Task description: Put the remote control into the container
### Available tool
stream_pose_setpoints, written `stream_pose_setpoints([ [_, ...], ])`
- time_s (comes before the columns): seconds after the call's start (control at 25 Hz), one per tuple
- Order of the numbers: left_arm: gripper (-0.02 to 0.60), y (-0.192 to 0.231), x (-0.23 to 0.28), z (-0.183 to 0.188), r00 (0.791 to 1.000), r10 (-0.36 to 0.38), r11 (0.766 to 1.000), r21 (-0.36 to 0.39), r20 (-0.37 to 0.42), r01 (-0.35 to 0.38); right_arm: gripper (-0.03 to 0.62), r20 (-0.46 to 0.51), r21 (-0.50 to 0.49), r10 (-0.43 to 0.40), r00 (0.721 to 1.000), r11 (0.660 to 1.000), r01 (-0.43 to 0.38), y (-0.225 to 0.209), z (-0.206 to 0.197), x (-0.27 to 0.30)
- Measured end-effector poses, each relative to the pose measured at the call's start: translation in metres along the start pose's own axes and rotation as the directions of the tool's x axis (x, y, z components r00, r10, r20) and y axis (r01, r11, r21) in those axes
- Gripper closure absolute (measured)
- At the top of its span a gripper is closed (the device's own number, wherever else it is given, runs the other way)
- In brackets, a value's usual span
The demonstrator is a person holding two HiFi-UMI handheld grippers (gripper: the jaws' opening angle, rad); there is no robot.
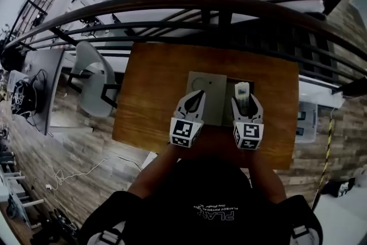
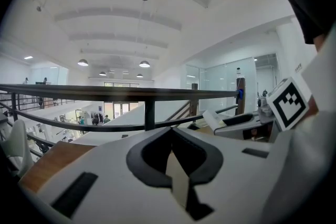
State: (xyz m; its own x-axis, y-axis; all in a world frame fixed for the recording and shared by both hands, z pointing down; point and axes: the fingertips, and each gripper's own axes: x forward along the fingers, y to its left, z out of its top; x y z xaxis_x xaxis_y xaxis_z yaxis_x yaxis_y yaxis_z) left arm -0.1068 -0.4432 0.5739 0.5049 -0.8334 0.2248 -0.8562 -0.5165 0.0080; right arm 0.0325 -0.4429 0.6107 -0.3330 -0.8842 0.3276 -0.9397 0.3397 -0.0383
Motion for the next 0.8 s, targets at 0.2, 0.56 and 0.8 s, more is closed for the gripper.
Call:
stream_pose_setpoints([
  [0.2, 0.580, -0.004, 0.019, -0.014, 0.999, -0.021, 0.999, -0.040, -0.036, 0.019, 0.333, -0.103, 0.056, -0.030, 0.994, 0.998, 0.036, -0.010, -0.029, 0.021],
  [0.56, 0.580, 0.000, 0.030, -0.040, 0.996, -0.034, 0.997, -0.071, -0.083, 0.028, 0.332, -0.242, 0.131, -0.040, 0.969, 0.989, 0.074, -0.016, -0.082, 0.050],
  [0.8, 0.580, 0.006, 0.028, -0.057, 0.988, -0.012, 0.996, -0.094, -0.151, -0.003, 0.332, -0.306, 0.153, -0.063, 0.950, 0.981, 0.115, -0.019, -0.104, 0.062],
])
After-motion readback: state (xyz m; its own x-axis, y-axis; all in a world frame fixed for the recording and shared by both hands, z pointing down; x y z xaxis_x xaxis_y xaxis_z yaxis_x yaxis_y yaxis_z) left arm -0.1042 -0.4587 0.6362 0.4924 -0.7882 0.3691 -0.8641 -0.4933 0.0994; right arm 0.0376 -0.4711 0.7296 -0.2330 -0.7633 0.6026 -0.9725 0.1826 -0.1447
